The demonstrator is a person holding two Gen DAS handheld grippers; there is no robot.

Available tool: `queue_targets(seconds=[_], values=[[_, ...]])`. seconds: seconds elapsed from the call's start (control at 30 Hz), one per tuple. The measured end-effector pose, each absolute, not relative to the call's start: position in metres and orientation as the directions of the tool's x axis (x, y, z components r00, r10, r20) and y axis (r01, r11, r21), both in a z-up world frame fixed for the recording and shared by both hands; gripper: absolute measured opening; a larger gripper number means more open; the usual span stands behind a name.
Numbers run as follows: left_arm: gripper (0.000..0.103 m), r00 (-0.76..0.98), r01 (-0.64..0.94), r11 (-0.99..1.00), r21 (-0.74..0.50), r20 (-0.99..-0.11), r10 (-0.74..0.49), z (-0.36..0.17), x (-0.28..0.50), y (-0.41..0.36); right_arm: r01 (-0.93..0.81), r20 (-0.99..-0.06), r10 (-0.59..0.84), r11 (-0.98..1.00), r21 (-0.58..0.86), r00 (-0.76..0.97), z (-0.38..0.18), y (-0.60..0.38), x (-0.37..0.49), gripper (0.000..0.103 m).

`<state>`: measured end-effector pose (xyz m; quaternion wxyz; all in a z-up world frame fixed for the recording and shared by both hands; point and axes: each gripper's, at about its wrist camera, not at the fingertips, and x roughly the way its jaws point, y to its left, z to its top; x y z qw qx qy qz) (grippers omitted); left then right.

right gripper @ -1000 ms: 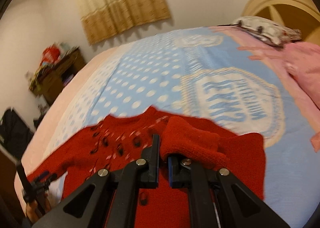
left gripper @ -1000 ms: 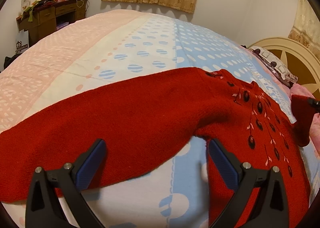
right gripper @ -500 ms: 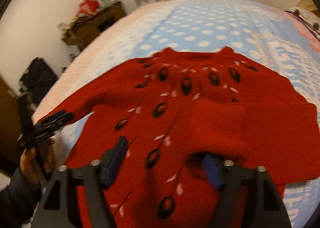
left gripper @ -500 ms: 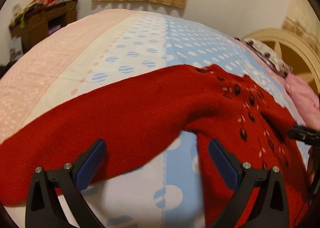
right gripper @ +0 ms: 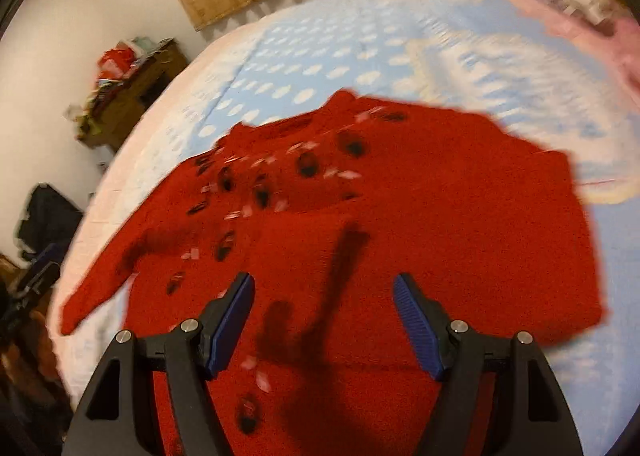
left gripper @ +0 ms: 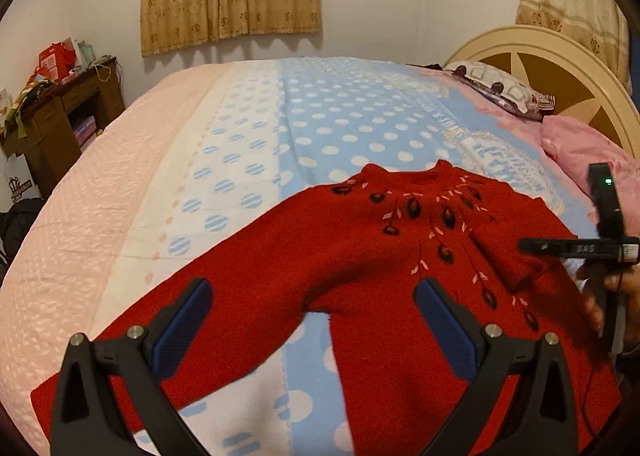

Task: Fold small clothes

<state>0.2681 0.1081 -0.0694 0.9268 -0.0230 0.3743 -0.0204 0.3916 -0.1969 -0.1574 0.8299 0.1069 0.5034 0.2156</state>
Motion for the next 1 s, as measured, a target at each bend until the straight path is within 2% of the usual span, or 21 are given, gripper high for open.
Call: queue_targets(seconds=[0.1,0.17,0.23,0.37,0.5,0.57,0.7,0.93,1.0], values=[[0.103,0.711,0.027,0.998,-0.064,-0.700,-0.064,-0.072,0.266,0.103,-0.409,-0.698,0.661,0.738,0.537,0.276,-0.151,-0.154,0.380,0.073],[0.103,0.707,0.030,0.998,-0.047,-0.705,-0.055,-0.074,0.265,0.100,-0.495,-0.569,0.809,0.559,0.666,0.147,-0.142,-0.133,0.369,0.073],[0.103,0.700,0.031,0.999,-0.042,-0.712,-0.052,-0.075,0.265,0.098,-0.546,-0.494,0.863,0.465,0.697,0.105,-0.128,-0.126,0.360,0.073],[0.103,0.696,0.050,0.998,-0.049,-0.715,-0.070,-0.076,0.268,0.092,-0.602,-0.527,0.821,0.539,0.589,0.220,-0.111,-0.145,0.350,0.073],[0.103,0.624,0.163,0.981,-0.108,-0.759,-0.187,-0.090,0.286,0.060,-0.497,-0.622,0.685,0.717,0.488,0.378,-0.123,-0.184,0.346,0.073],[0.102,0.601,0.196,0.975,-0.107,-0.772,-0.206,-0.099,0.298,0.042,-0.456,-0.627,0.651,0.754,0.473,0.427,-0.125,-0.202,0.339,0.073],[0.086,0.541,0.221,0.963,-0.155,-0.802,-0.254,-0.113,0.322,0.014,-0.402,-0.607,0.597,0.802,0.441,0.525,-0.124,-0.234,0.319,0.073],[0.064,0.419,0.263,0.946,-0.191,-0.860,-0.290,-0.145,0.345,-0.027,-0.418,-0.570,0.529,0.848,0.327,0.629,-0.126,-0.245,0.293,0.073],[0.048,0.397,0.254,0.943,-0.217,-0.865,-0.306,-0.153,0.347,-0.028,-0.446,-0.570,0.536,0.842,0.304,0.623,-0.128,-0.240,0.289,0.073]])
